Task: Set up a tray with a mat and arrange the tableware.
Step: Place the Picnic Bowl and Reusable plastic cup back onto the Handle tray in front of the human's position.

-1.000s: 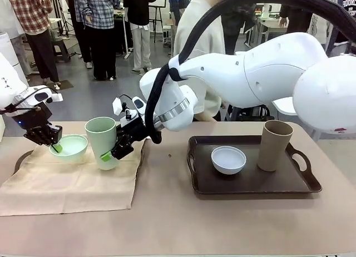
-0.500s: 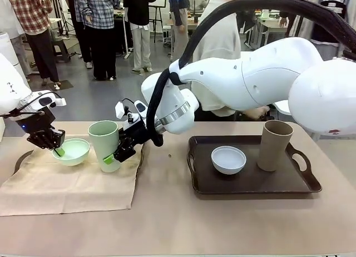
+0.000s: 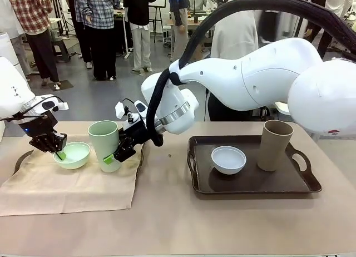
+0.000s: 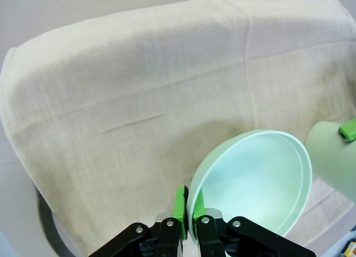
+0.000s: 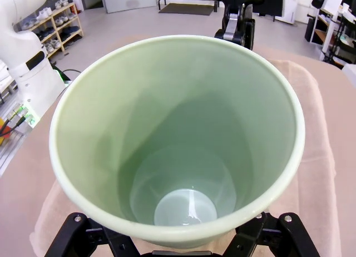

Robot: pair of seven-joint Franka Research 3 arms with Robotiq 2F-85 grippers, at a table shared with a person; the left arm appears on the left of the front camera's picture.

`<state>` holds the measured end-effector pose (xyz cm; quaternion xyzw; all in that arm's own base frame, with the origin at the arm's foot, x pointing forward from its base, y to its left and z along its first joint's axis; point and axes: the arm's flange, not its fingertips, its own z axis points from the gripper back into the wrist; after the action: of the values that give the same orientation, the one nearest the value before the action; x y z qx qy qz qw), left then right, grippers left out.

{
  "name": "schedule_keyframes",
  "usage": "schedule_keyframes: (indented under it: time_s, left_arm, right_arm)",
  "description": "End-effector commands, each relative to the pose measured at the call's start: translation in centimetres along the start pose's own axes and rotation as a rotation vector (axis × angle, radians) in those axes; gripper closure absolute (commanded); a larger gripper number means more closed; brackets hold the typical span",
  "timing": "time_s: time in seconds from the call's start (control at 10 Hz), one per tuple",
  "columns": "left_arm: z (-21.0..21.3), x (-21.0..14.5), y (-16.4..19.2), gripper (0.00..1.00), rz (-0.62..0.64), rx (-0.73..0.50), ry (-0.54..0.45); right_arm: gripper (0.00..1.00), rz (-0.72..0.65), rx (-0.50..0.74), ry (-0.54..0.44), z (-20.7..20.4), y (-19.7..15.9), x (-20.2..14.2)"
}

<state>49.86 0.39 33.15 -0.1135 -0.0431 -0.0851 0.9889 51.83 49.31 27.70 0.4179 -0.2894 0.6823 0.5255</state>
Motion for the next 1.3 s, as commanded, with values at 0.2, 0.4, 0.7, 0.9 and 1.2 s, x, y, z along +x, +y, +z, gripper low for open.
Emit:
schedule_keyframes:
  time_s: [0.2,0.4,0.7,0.9,1.2]
  left_arm:
    - [0.5,0.1,0.1,0.16,-0.009,0.026,0.008]
    - [1.5,-0.4,-0.1,0.0,-0.018,0.031,0.011]
    - [2.9,-1.0,-0.3,0.36,-0.039,0.025,0.009]
    - [4.4,-1.7,-0.9,0.16,-0.075,0.034,-0.003]
    - [8.8,-2.9,-3.4,0.07,-0.154,0.092,-0.048]
  right_arm:
    - [0.0,-0.038,-0.001,0.056,0.4,0.2,1.1]
    - [0.0,-0.109,-0.006,0.146,1.5,0.7,2.3]
    - [0.0,-0.242,-0.002,0.201,3.6,1.0,2.1]
    - [0.0,-0.305,-0.038,0.254,5.0,1.3,2.2]
    - [0.0,-0.461,-0.14,0.428,8.6,3.9,6.0]
